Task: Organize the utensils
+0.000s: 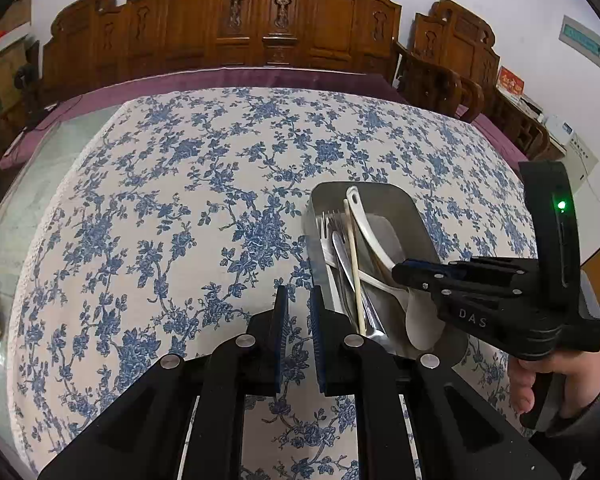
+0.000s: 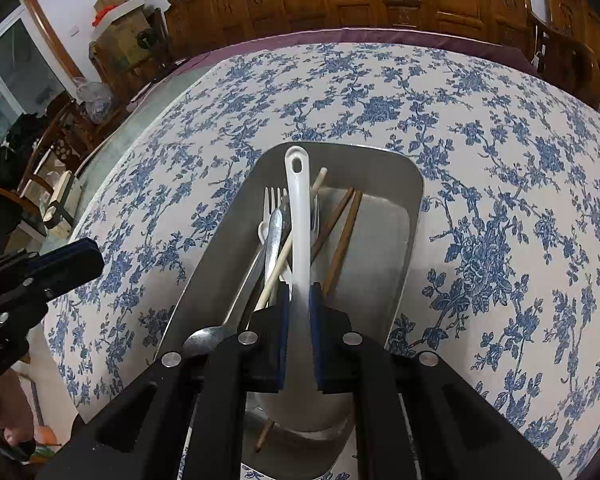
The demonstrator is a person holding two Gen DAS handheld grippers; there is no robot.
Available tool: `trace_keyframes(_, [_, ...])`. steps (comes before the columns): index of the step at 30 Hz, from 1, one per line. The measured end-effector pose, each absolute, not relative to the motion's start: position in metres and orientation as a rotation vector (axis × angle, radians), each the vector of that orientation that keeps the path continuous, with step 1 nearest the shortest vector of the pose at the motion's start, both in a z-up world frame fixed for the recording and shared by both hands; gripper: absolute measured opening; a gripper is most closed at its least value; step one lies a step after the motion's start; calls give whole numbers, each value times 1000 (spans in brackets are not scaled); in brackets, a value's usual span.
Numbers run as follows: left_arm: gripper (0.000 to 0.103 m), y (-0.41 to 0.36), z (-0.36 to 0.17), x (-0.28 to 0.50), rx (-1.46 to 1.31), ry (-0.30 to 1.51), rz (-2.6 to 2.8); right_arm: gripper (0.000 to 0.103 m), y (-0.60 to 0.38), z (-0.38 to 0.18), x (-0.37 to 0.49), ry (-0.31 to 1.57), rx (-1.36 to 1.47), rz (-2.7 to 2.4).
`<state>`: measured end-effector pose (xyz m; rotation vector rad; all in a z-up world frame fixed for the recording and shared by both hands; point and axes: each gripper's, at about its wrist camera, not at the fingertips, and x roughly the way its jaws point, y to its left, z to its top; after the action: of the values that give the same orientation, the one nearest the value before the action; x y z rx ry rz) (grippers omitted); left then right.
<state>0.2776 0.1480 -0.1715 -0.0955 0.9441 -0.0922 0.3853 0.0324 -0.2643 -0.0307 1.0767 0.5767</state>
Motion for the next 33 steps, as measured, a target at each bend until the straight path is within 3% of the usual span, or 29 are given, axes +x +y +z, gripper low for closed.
trace_keyframes(16, [11, 131, -157, 261, -81, 925, -83, 13, 8, -221, 347, 945, -28, 605])
trace_keyframes(22, [34, 109, -142, 239, -61, 890, -84, 14, -33, -195, 313, 878, 0, 571])
trace_keyframes(29, [78, 74, -125, 210, -50, 840, -99, 61, -83, -171, 268, 796, -4, 493])
trace_keyframes(31, [86, 64, -122, 202, -44, 831, -95, 72, -95, -166, 257, 778, 0, 470])
trace_keyframes(33, [88, 54, -121, 195, -37, 826, -97, 82, -106, -160, 246, 758, 1, 447])
